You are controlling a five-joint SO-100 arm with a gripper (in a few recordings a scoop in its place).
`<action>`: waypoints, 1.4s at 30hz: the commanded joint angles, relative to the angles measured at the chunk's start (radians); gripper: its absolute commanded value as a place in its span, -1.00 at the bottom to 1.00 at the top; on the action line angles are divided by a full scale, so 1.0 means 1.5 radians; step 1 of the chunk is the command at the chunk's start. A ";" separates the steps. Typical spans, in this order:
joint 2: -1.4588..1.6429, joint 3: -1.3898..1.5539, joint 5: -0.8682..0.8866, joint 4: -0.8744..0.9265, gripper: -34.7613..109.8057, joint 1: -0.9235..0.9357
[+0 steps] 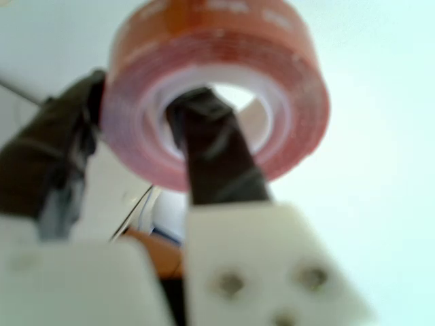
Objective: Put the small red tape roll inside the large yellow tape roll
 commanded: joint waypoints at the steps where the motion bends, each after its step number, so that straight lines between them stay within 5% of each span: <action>1: -0.044 -0.146 0.011 -0.020 -0.52 -0.019; 42: -0.777 -1.009 0.047 0.036 -0.52 -0.145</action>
